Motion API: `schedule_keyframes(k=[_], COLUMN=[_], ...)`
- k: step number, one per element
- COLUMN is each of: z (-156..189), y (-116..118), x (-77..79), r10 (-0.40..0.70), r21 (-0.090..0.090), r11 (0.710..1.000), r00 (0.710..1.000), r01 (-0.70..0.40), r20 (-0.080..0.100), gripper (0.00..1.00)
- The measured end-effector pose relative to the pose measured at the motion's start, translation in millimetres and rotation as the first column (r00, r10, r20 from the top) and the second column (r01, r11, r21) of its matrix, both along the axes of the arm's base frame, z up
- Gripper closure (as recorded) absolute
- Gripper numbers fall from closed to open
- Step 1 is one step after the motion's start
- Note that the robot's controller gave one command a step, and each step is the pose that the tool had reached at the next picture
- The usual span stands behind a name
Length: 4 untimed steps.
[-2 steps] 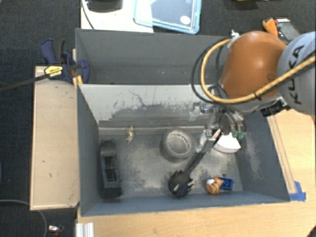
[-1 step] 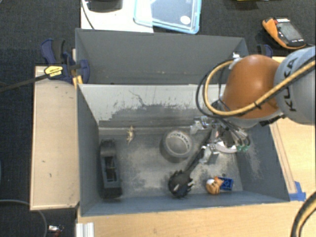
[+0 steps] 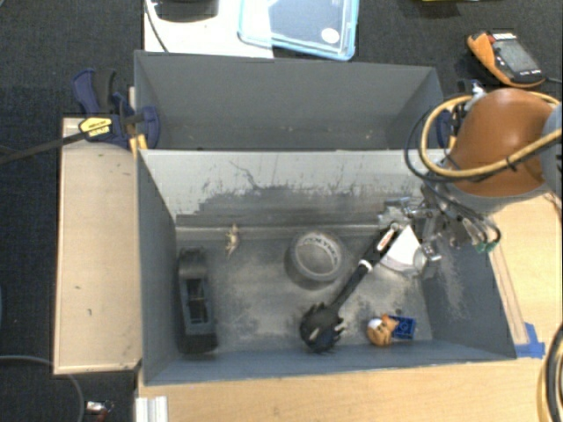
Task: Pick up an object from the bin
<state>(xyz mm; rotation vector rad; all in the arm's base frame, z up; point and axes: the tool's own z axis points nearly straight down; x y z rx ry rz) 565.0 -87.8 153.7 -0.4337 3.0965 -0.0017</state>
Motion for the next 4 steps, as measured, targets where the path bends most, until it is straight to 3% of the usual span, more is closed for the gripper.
schedule_keyframes(k=[1, 2, 3, 4], z=[-18, -67, -74, -74], y=[63, -3, 122, 121], x=[-63.0, 13.7, -34.1, -34.1], r10=[0.341, 0.334, 0.776, 0.775], r21=[0.000, -0.009, -0.022, -0.021], r11=[0.940, 0.943, 0.630, 0.632], r00=[0.940, 0.943, 0.630, 0.632], r01=[-0.341, -0.334, -0.776, -0.775], r20=[-0.009, 0.008, 0.017, 0.017], gripper=[0.00, 0.00, 1.00, 1.00])
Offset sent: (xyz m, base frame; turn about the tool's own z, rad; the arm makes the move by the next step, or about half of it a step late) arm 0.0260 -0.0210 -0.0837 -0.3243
